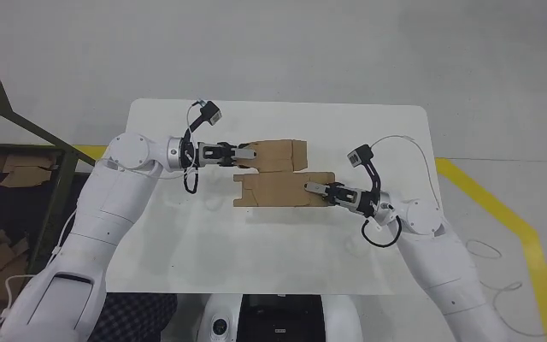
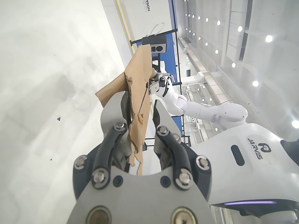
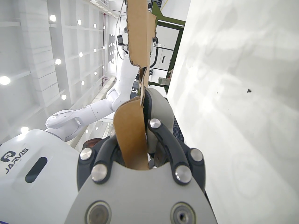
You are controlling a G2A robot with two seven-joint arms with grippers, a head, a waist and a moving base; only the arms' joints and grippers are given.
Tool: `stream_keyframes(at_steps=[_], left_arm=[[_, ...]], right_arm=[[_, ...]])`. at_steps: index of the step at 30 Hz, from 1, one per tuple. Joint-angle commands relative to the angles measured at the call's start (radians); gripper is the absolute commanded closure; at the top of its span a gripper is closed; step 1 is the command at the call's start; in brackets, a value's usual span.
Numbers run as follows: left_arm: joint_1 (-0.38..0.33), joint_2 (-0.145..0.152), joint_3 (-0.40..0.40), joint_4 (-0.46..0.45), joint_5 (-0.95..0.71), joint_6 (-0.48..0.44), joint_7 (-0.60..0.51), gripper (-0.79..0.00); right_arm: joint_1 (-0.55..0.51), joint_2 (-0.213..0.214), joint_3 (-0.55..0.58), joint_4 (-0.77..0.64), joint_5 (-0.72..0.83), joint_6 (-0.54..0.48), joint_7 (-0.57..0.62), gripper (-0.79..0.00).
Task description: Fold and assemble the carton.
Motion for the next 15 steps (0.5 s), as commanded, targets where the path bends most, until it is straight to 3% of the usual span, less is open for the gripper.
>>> stream_keyframes(at_steps=[1,3,7,14,15], left_arm=[[0.0,0.0,0.0,0.0,0.0,0.001,0.0,-0.194],[0.0,0.0,0.0,-0.001,0.0,0.002,0.0,-0.157],[0.0,0.0,0.001,-0.003,-0.001,0.006,0.0,-0.003],[-0.002,-0.001,0.004,0.0,-0.012,0.012,-0.001,0.0],[-0.002,-0.002,0.004,0.001,-0.019,0.015,-0.001,0.0]], right_arm=[[-0.001,0.0,0.0,-0.002,0.001,0.0,-0.002,0.0],[-0.002,0.001,0.0,-0.004,0.002,0.001,-0.003,0.0],[-0.003,0.002,-0.001,-0.009,0.002,0.001,-0.006,0.0],[-0.008,0.003,-0.002,-0.017,-0.002,0.0,-0.014,0.0],[-0.008,0.004,-0.002,-0.018,-0.004,0.0,-0.015,-0.135]])
